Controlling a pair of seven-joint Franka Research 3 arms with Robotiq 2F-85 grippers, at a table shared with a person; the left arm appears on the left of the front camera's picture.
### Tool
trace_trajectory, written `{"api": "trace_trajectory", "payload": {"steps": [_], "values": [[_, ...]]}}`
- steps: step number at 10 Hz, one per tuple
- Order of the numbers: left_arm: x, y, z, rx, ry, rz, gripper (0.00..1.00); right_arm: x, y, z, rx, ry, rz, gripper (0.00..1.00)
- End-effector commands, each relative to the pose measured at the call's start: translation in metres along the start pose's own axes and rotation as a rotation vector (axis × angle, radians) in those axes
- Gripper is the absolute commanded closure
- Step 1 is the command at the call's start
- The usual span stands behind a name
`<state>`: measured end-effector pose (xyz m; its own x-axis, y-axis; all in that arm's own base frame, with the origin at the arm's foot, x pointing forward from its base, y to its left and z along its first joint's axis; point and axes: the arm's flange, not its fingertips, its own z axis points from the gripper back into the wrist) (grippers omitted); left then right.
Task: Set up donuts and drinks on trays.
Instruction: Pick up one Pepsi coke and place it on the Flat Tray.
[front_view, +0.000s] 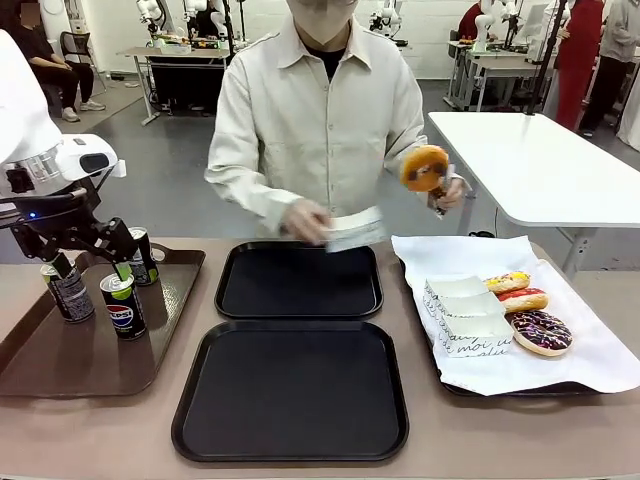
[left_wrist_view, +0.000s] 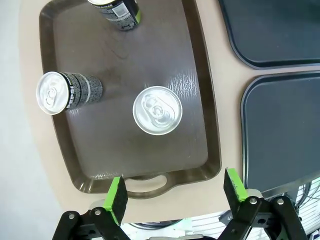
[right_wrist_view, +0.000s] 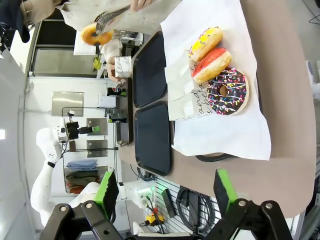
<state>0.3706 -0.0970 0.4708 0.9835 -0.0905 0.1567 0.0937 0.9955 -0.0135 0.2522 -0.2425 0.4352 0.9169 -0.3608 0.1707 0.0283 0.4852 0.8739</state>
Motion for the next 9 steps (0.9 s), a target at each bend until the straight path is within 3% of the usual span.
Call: {"api": "trace_trajectory", "payload": {"steps": [1,4,9], "values": [[0.0,-0.002,0.004,0.018,0.015,0.004,0.0,0.003,0.001,0.001,0.022,-0.014,0.0,0.0],[0.011,-0.003,-0.006,-0.012,0.01,-0.019,0.0,0.003,0.001,0.001,0.022,-0.014,0.0,0.0],[0.048,-0.004,-0.05,0.064,-0.01,0.024,0.0,0.003,0.001,0.001,0.022,-0.014,0.0,0.0]]}}
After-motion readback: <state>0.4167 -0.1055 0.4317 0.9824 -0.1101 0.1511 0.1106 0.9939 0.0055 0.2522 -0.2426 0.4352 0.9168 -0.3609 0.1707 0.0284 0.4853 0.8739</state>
